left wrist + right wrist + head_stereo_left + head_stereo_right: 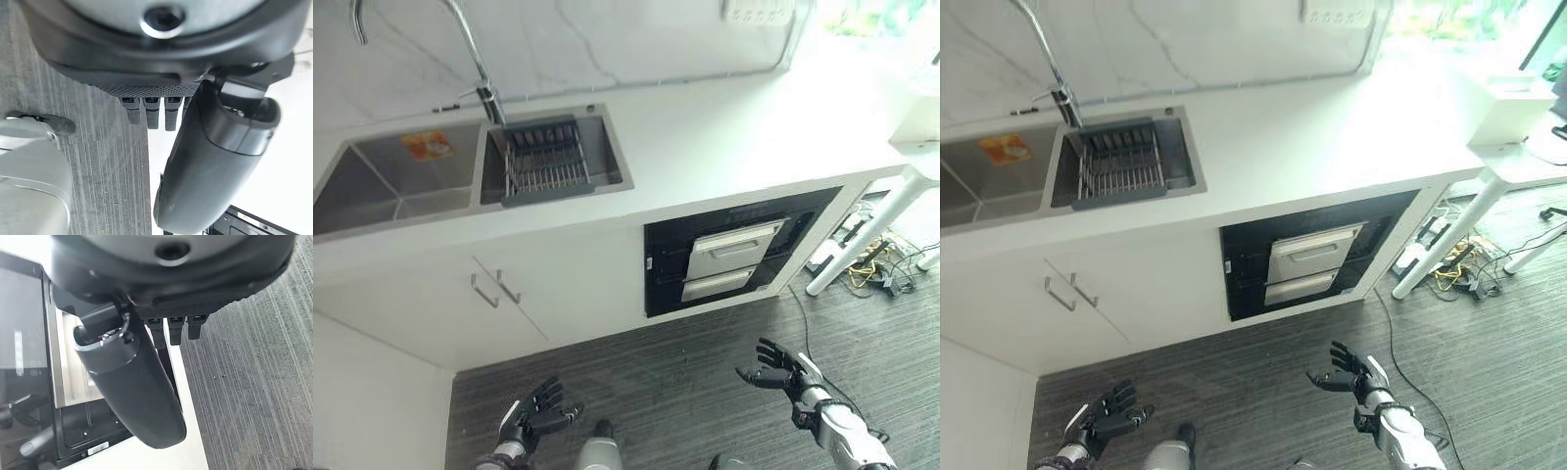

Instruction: Place the dishes in the dishwasher.

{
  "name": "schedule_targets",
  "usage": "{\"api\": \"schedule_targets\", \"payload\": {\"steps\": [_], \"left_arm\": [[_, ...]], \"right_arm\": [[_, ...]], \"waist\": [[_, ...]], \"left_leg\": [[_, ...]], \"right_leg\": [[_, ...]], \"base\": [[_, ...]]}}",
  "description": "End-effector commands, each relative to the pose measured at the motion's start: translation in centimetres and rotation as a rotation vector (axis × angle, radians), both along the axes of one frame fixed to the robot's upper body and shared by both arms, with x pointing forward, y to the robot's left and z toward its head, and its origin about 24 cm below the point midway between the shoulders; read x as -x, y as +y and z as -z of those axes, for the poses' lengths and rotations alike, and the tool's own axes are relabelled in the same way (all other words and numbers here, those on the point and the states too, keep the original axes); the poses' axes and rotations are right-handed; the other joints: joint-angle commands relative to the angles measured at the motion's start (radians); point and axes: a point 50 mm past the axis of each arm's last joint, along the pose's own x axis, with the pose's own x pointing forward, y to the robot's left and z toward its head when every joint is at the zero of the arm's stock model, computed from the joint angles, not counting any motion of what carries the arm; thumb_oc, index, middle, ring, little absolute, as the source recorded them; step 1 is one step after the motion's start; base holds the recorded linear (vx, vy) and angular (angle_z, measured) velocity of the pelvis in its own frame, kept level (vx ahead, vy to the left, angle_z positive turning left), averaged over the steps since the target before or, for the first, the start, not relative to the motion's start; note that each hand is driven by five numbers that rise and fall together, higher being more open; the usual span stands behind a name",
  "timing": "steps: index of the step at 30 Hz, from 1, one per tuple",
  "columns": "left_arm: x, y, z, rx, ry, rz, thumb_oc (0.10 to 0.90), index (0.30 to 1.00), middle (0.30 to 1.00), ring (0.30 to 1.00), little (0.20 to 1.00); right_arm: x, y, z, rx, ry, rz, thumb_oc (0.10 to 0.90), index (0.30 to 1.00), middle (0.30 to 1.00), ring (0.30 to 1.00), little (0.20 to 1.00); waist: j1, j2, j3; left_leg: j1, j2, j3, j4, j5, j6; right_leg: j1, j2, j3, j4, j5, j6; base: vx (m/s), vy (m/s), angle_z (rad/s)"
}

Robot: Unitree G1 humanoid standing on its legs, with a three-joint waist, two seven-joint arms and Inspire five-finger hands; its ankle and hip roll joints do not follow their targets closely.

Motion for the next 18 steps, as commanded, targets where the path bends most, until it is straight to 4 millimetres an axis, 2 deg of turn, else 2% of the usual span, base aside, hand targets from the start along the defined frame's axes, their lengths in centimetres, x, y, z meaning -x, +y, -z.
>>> {"api": "schedule_targets", "payload": {"steps": [1, 2, 3, 5, 6, 7, 9, 10, 11, 12, 16, 17, 18], "left_arm": [[-1.2, 1.2, -1.5, -0.024, -0.101, 0.017, 0.8, 0.9, 0.9, 0.9, 0.9], [-1.7, 0.8, -1.5, -0.023, -0.105, 0.045, 0.8, 0.9, 0.9, 0.9, 0.9], [-3.0, 0.3, -1.6, -0.009, -0.124, 0.069, 0.8, 0.9, 0.9, 0.9, 0.9], [-4.7, -0.4, -2.0, -0.007, -0.141, 0.091, 0.8, 0.9, 0.9, 0.9, 0.9], [-5.3, -0.6, -2.2, -0.009, -0.147, 0.102, 0.8, 0.9, 0.9, 0.9, 0.9], [-6.1, -0.5, -2.5, -0.02, -0.152, 0.123, 0.8, 0.9, 0.9, 0.9, 0.9], [-6.1, -0.5, -2.5, -0.02, -0.152, 0.123, 0.8, 0.9, 0.9, 0.9, 0.9], [-6.5, -0.1, -2.6, -0.032, -0.143, 0.144, 0.8, 0.9, 0.9, 0.9, 0.9], [-6.5, 0.0, -2.6, -0.036, -0.141, 0.147, 0.8, 0.9, 0.9, 0.9, 0.9], [-6.6, 0.2, -2.3, -0.064, -0.109, 0.163, 0.8, 0.9, 0.9, 0.9, 0.9], [-6.7, 0.2, -1.8, -0.086, -0.067, 0.175, 0.8, 0.9, 0.9, 0.9, 0.9], [-6.5, 0.5, -1.4, -0.073, -0.033, 0.15, 0.8, 0.9, 0.9, 0.9, 0.9], [-6.3, 0.6, -1.3, -0.069, -0.019, 0.146, 0.8, 0.9, 0.9, 0.9, 0.9]], "right_arm": [[-4.7, 0.3, -3.8, 0.022, -0.214, -0.06, 0.8, 0.9, 0.9, 0.9, 0.9], [-3.9, 0.0, -3.2, 0.029, -0.197, -0.033, 0.8, 0.9, 0.9, 0.9, 0.9], [-3.1, -0.3, -2.7, 0.019, -0.177, 0.0, 0.8, 0.9, 0.9, 0.9, 0.9], [-2.2, -0.3, -2.0, 0.002, -0.153, 0.018, 0.8, 0.9, 0.9, 0.9, 0.9], [-1.9, -0.3, -1.6, -0.007, -0.143, 0.024, 0.8, 0.9, 0.9, 0.9, 0.9], [-1.5, -0.6, -0.8, -0.026, -0.122, 0.038, 0.8, 0.9, 0.9, 0.9, 0.9], [-1.5, -0.6, -0.8, -0.026, -0.122, 0.038, 0.8, 0.9, 0.9, 0.9, 0.9], [-0.5, -0.4, 0.6, -0.085, -0.078, 0.088, 0.8, 0.9, 0.9, 0.9, 0.9], [-0.4, -0.3, 0.8, -0.094, -0.072, 0.093, 0.8, 0.9, 0.9, 0.9, 0.9], [0.6, 1.0, 2.2, -0.121, -0.021, 0.09, 0.8, 0.9, 0.9, 0.9, 0.9], [1.9, 1.6, 3.7, -0.121, 0.052, 0.087, 0.8, 0.9, 0.9, 0.9, 0.9], [2.7, 2.0, 4.7, -0.111, 0.137, 0.067, 0.8, 0.9, 0.9, 0.9, 0.9], [2.9, 2.1, 5.0, -0.113, 0.165, 0.064, 0.8, 0.9, 0.9, 0.9, 0.9]], "waist": [[0.041, -0.029, 0.004], [0.022, -0.024, 0.01], [-0.004, -0.031, 0.014], [-0.022, -0.041, 0.011], [-0.025, -0.043, 0.012], [-0.021, -0.044, 0.011], [-0.022, -0.044, 0.011], [-0.025, -0.056, 0.005], [-0.028, -0.057, 0.007], [-0.052, -0.06, 0.01], [-0.073, -0.066, 0.011], [-0.072, -0.074, 0.01], [-0.073, -0.072, 0.008]], "left_leg": [[-0.04, 0.033, 0.045, 0.12, -0.132, -0.025], [-0.035, 0.065, 0.127, 0.12, -0.121, -0.034], [-0.008, 0.069, 0.232, 0.12, -0.128, -0.02], [0.021, 0.04, 0.271, 0.12, -0.171, -0.006], [0.02, 0.027, 0.265, 0.12, -0.179, 0.001], [0.009, -0.019, 0.237, 0.12, -0.183, 0.035], [0.009, -0.019, 0.237, 0.12, -0.183, 0.035], [0.02, -0.055, 0.236, 0.12, -0.205, 0.056], [0.023, -0.057, 0.237, 0.12, -0.207, 0.059], [0.027, -0.071, 0.215, 0.12, -0.221, 0.087], [0.032, -0.083, 0.188, 0.12, -0.233, 0.094], [0.044, -0.094, 0.186, 0.12, -0.248, 0.098], [0.048, -0.094, 0.186, 0.12, -0.252, 0.1]], "right_leg": [[0.054, 0.016, -0.007, -0.091, -0.03, 0.005], [0.071, 0.021, -0.032, -0.091, -0.037, 0.006], [0.082, 0.004, -0.081, -0.091, -0.032, 0.014], [0.099, -0.017, -0.102, -0.091, -0.032, 0.036], [0.099, -0.023, -0.107, -0.091, -0.026, 0.039], [0.078, -0.031, -0.103, -0.091, 0.006, 0.037], [0.078, -0.031, -0.103, -0.091, 0.006, 0.037], [0.079, -0.056, -0.101, -0.091, 0.052, 0.066], [0.083, -0.058, -0.103, -0.091, 0.059, 0.069], [0.087, -0.03, -0.062, -0.091, 0.126, 0.069], [0.028, -0.012, 0.005, -0.091, 0.109, 0.069], [-0.018, -0.029, 0.017, -0.091, 0.139, 0.081], [-0.018, -0.023, 0.026, -0.091, 0.132, 0.079]], "base": [[-0.11, -0.035, 0.08], [-0.18, 0.049, 0.45], [-0.09, 0.093, 1.22], [-0.04, 0.153, 1.53], [-0.11, 0.305, 0.98], [-0.07, 0.245, 0.53], [-0.02, 0.217, -0.08], [0.03, 0.283, -0.13], [0.1, 0.383, 0.08], [0.1, 0.128, 0.27], [0.06, -0.02, 0.53], [0.06, -0.119, 0.06], [0.05, -0.107, 0.03]]}}
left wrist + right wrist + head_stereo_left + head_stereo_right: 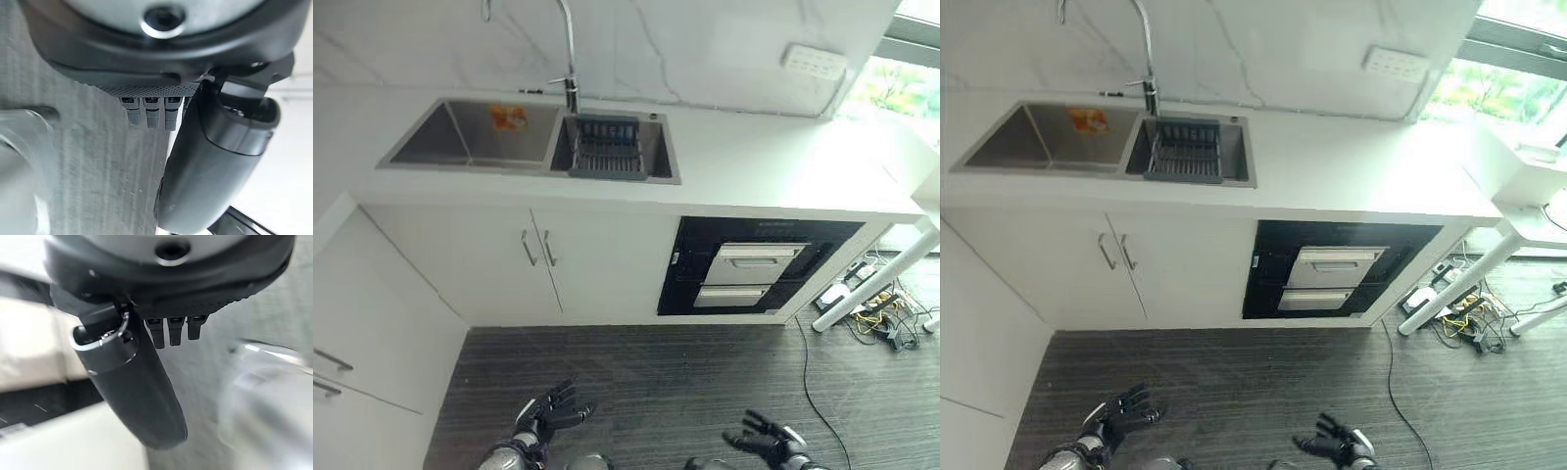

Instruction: Place the dishes in the dishwasher.

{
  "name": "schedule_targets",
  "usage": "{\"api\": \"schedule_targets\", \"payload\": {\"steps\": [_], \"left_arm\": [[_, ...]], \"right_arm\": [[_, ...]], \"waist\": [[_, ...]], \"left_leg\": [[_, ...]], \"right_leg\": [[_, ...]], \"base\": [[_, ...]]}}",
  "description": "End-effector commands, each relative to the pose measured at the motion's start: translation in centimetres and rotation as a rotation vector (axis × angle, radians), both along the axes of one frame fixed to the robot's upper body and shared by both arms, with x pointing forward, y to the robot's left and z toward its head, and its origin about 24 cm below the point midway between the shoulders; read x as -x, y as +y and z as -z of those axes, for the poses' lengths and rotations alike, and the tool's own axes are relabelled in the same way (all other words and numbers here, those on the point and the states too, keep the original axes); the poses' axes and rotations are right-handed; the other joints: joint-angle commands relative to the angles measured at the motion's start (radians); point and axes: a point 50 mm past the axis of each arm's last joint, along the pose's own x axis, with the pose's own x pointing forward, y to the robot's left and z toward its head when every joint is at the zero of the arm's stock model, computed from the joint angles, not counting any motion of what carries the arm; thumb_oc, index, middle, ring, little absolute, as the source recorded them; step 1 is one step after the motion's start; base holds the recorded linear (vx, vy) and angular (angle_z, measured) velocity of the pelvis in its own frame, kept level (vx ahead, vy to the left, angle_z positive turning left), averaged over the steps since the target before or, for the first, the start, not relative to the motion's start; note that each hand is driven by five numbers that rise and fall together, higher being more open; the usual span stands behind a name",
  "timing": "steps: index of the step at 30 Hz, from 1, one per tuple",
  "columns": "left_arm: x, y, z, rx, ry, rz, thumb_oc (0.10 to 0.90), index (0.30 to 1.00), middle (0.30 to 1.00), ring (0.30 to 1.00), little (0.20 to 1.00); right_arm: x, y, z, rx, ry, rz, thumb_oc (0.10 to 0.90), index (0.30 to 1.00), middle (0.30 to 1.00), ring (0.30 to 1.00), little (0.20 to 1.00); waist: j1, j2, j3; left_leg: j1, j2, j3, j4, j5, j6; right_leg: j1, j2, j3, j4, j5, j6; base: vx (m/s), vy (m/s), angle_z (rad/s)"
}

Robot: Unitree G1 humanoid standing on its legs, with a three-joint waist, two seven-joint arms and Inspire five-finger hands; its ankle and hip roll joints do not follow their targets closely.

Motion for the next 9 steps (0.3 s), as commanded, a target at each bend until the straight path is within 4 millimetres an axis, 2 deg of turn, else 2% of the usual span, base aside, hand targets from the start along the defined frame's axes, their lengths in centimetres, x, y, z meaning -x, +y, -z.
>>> {"api": "schedule_targets", "payload": {"steps": [1, 7, 8, 9], "left_arm": [[-3.7, 1.0, -2.5, -0.044, -0.157, 0.046, 0.8, 0.9, 0.9, 0.9, 0.9], [-3.2, 1.1, -2.1, -0.024, -0.138, 0.03, 0.8, 0.9, 0.9, 0.9, 0.9], [-2.9, 1.0, -1.9, -0.007, -0.131, 0.012, 0.8, 0.9, 0.9, 0.9, 0.9], [-1.8, 0.1, -1.0, 0.046, -0.106, 0.003, 0.8, 0.9, 0.9, 0.9, 0.9]], "right_arm": [[-5.3, -1.8, -2.6, 0.072, -0.174, -0.041, 0.8, 0.9, 0.9, 0.9, 0.9], [-4.9, -1.7, -2.2, 0.078, -0.147, -0.054, 0.8, 0.9, 0.9, 0.9, 0.9], [-4.7, -1.7, -2.1, 0.067, -0.133, -0.042, 0.8, 0.9, 0.9, 0.9, 0.9], [-4.2, -1.9, -1.8, 0.08, -0.104, -0.05, 0.8, 0.9, 0.9, 0.9, 0.9]], "waist": [[0.006, 0.01, -0.001], [0.007, 0.011, -0.009], [0.01, 0.011, -0.016], [0.017, 0.014, -0.05]], "left_leg": [[0.049, 0.03, -0.026, -0.062, -0.058, -0.095], [0.054, 0.035, -0.021, -0.062, -0.059, -0.094], [0.058, 0.038, -0.015, -0.062, -0.059, -0.095], [0.073, 0.049, 0.002, -0.062, -0.067, -0.104]], "right_leg": [[0.014, -0.005, -0.003, -0.038, 0.066, 0.056], [0.023, 0.007, 0.0, -0.038, 0.041, 0.051], [0.029, 0.01, -0.003, -0.038, 0.029, 0.046], [0.058, 0.025, -0.002, -0.038, -0.025, 0.022]], "base": [[0.02, -0.043, 0.18], [0.01, -0.022, 0.17], [0.09, -0.125, -0.04], [0.14, -0.187, -0.03]]}}
